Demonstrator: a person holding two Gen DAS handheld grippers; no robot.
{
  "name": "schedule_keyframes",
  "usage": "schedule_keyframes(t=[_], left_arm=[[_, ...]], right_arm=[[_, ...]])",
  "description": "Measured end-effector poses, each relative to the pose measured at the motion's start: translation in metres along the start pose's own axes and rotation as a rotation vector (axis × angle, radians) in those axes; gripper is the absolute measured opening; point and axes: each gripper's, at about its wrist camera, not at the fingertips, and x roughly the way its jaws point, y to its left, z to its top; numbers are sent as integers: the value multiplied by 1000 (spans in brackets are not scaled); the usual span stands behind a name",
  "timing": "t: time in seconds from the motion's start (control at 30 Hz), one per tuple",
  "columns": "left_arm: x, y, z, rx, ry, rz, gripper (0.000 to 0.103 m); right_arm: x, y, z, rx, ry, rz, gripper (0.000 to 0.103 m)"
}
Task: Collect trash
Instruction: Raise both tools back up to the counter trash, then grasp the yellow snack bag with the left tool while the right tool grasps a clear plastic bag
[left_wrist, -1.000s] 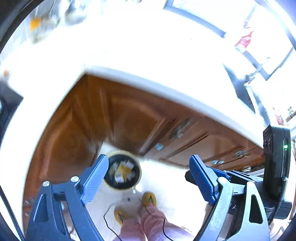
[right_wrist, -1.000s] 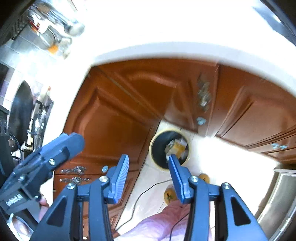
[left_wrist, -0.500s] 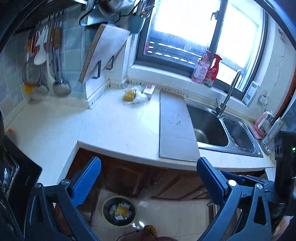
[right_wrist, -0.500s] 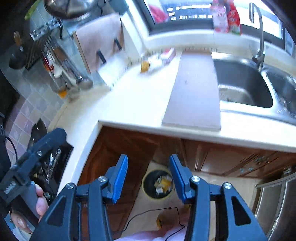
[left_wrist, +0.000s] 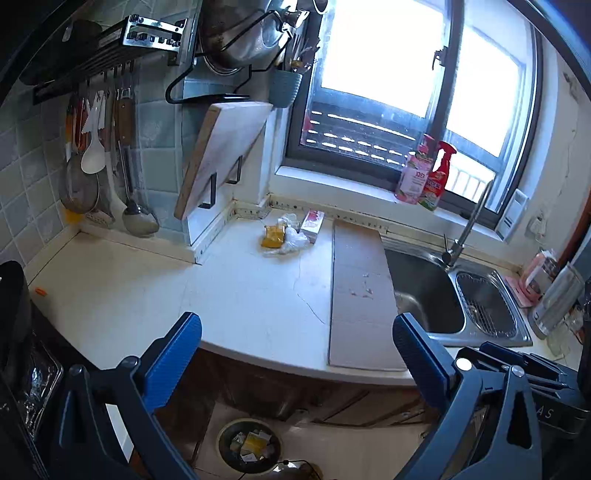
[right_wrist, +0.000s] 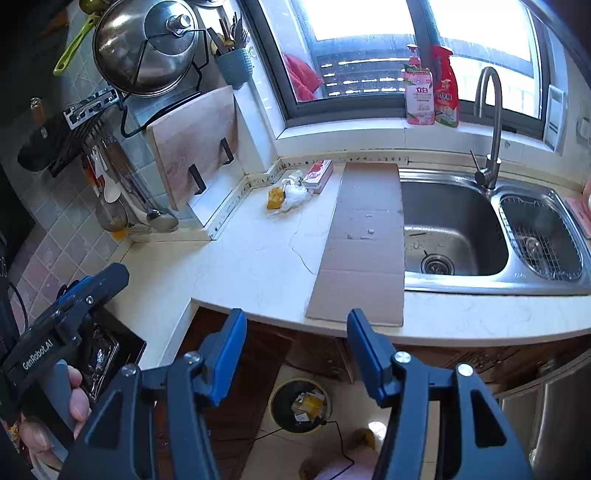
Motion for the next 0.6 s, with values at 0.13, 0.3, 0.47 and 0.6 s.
schedule_keyframes(t=[0.13, 0.3, 0.47, 0.6], left_arm=[[17, 8, 22, -8, -11, 34, 102], [59, 15, 48, -8, 6, 78, 102], [127, 14, 81, -8, 55, 121, 102], [193, 10, 107, 3, 117, 146, 102]], right_arm=[[7, 3, 34, -34, -17, 1, 57], [31, -3, 84, -45, -37, 47, 57], [79, -15, 148, -63, -12, 86, 57], [131, -29, 201, -65, 32, 113, 57]])
